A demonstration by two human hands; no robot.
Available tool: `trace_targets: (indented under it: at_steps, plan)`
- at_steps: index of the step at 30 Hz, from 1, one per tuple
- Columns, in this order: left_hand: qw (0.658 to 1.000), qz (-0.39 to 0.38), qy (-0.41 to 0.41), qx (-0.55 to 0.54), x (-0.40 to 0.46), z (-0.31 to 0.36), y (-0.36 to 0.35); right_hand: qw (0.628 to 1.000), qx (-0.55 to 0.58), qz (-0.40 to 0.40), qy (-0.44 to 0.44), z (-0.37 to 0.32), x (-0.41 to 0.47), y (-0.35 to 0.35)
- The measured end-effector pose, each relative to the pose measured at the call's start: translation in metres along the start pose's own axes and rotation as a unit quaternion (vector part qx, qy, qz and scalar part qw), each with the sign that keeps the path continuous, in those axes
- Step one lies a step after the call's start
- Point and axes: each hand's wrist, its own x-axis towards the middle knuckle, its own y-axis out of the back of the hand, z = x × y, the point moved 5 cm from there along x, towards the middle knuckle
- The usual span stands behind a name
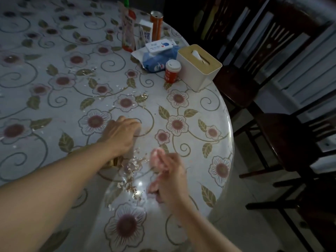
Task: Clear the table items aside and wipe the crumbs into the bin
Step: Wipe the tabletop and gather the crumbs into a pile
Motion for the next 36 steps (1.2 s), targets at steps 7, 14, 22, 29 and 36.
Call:
trace_targets:
  at_steps: [7, 14, 22, 29, 36]
  plan:
    - [0.999, -0.014, 0.03, 0.007, -0.001, -0.038, -0.006, 0.932, -0.331, 0.149, -0.014, 0.001, 0.098, 0.049]
    - [0.999, -0.037, 0.025, -0.006, -0.007, -0.045, -0.01, 0.917, -0.343, 0.008, 0.205, -0.009, 0.017, -0.064]
    - [0.997, -0.003, 0.069, -0.019, -0.006, -0.089, 0.015, 0.98, -0.149, 0.017, 0.134, -0.052, 0.076, -0.028]
    - [0.986, 0.003, 0.166, -0.011, 0.009, -0.137, 0.013, 0.918, -0.372, 0.133, 0.022, -0.039, 0.205, 0.004]
    - [0.985, 0.02, 0.17, 0.007, 0.008, -0.137, 0.006, 0.933, -0.308, -0.039, 0.18, -0.043, 0.105, -0.127]
